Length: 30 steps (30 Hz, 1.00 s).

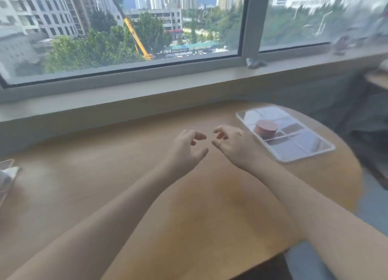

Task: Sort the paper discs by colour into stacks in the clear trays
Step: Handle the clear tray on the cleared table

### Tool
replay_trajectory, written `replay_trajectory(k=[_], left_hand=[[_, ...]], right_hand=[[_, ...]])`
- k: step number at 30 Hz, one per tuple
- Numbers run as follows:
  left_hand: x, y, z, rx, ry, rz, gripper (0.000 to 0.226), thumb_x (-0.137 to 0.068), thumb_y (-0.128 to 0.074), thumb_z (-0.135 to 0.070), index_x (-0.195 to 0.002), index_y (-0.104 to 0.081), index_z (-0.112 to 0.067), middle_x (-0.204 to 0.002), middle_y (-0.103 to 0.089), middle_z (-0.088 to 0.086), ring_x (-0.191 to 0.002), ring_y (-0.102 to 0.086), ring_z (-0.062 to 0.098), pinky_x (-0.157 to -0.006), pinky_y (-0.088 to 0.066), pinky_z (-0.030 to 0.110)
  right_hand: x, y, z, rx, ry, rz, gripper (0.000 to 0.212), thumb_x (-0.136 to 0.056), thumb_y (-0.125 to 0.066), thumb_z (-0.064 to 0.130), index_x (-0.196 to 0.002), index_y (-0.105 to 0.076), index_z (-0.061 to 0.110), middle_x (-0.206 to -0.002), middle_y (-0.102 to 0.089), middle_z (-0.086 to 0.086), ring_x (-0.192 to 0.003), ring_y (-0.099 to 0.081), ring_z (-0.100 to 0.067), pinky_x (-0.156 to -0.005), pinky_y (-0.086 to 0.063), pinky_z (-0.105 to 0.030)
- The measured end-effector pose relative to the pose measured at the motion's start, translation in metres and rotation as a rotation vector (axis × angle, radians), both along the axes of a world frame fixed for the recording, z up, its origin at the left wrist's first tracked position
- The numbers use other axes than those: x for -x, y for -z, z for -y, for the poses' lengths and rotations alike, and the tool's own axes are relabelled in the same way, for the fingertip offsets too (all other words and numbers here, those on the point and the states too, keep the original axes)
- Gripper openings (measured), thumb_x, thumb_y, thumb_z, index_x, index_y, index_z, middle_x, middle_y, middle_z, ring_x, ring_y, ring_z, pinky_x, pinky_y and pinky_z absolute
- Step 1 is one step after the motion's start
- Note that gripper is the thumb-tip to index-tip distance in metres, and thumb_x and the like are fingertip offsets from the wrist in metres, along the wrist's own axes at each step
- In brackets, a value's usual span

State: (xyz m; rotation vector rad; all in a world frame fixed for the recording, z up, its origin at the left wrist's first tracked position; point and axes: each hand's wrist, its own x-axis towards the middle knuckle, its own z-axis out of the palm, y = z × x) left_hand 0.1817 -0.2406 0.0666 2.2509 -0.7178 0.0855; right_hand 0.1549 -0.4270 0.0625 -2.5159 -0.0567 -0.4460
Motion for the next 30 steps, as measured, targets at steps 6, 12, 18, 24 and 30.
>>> replay_trajectory(k=[6, 12, 18, 24, 30], left_hand=[[-0.019, 0.000, 0.103, 0.027, 0.106, -0.132, 0.027, -0.095, -0.063, -0.026, -0.121, -0.062, -0.022, -0.120, -0.062, -0.010, -0.106, -0.059, 0.008, -0.087, -0.051, 0.028], [-0.047, 0.000, 0.171, 0.147, 0.084, -0.441, 0.046, -0.096, -0.059, -0.026, -0.140, -0.050, -0.018, -0.126, -0.061, -0.003, -0.104, -0.065, 0.018, -0.097, -0.053, 0.039], [-0.073, 0.010, 0.202, 0.115, 0.040, -0.595, 0.038, -0.097, -0.056, -0.019, -0.134, -0.052, -0.009, -0.128, -0.059, 0.011, -0.077, -0.062, 0.014, -0.069, -0.050, 0.019], [-0.087, 0.022, 0.219, 0.137, -0.008, -0.616, 0.047, -0.095, -0.064, -0.025, -0.134, -0.053, 0.000, -0.117, -0.066, 0.014, -0.081, -0.066, 0.021, -0.089, -0.057, 0.036], [-0.091, 0.022, 0.221, 0.137, -0.060, -0.694, 0.038, -0.087, -0.077, -0.025, -0.111, -0.067, 0.002, -0.093, -0.067, 0.011, -0.077, -0.062, 0.021, -0.067, -0.048, 0.024]], right_hand=[[0.010, -0.009, 0.115, -0.204, 0.357, -0.018, 0.028, -0.098, -0.053, 0.032, -0.121, -0.061, 0.019, -0.116, -0.063, 0.002, -0.103, -0.059, -0.016, -0.087, -0.048, -0.035], [-0.025, -0.010, 0.174, -0.346, 0.469, -0.260, 0.054, -0.095, -0.060, 0.034, -0.144, -0.046, 0.014, -0.133, -0.054, -0.002, -0.124, -0.051, -0.022, -0.098, -0.041, -0.034], [-0.063, 0.007, 0.187, -0.244, 0.390, -0.418, 0.062, -0.089, -0.065, 0.047, -0.140, -0.048, 0.016, -0.132, -0.055, -0.004, -0.113, -0.058, -0.025, -0.096, -0.047, -0.039], [-0.074, 0.015, 0.190, -0.242, 0.348, -0.438, 0.046, -0.088, -0.072, 0.035, -0.123, -0.059, 0.008, -0.113, -0.063, -0.007, -0.105, -0.060, -0.025, -0.094, -0.049, -0.039], [-0.073, 0.012, 0.189, -0.327, 0.228, -0.504, 0.038, -0.085, -0.076, 0.037, -0.104, -0.065, 0.006, -0.096, -0.065, -0.005, -0.078, -0.056, -0.015, -0.065, -0.041, -0.025]])
